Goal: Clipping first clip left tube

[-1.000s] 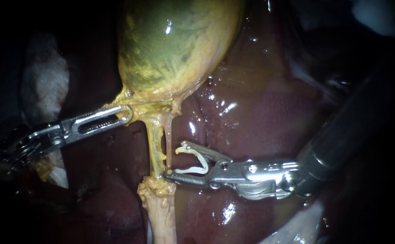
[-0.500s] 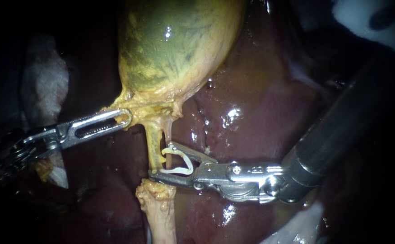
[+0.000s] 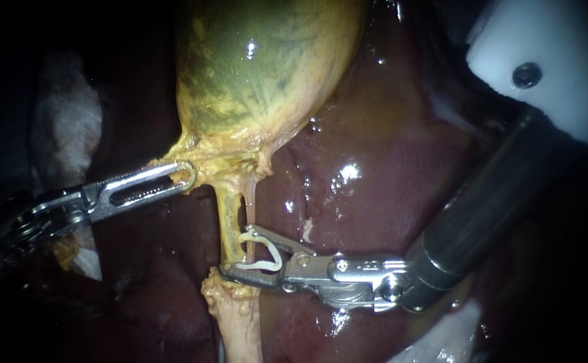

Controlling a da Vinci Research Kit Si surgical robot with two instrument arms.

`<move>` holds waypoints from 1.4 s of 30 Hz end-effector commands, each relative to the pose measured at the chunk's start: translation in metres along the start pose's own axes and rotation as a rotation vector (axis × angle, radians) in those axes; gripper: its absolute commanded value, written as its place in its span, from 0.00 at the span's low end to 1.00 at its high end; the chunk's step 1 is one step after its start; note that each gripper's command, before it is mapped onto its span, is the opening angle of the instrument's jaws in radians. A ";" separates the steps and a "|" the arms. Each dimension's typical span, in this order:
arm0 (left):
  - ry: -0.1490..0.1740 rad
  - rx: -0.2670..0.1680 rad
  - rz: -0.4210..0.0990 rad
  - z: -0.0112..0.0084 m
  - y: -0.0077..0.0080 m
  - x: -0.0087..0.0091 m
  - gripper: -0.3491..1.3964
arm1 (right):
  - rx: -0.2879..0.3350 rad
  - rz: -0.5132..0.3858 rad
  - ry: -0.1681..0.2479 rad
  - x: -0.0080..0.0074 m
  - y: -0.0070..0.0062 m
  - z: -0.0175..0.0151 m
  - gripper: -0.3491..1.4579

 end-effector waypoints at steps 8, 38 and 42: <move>0.001 0.001 -0.001 0.0001 0.0005 -0.0001 0.00 | -0.004 -0.003 0.002 -0.0005 0.0008 0.0003 0.52; -0.004 -0.008 -0.008 0.0012 0.0031 -0.0004 0.00 | -0.037 -0.001 0.011 -0.0026 0.0021 0.0063 0.51; -0.005 -0.010 -0.008 0.0013 0.0034 -0.0005 0.00 | -0.038 -0.005 0.011 -0.0032 0.0022 0.0067 0.51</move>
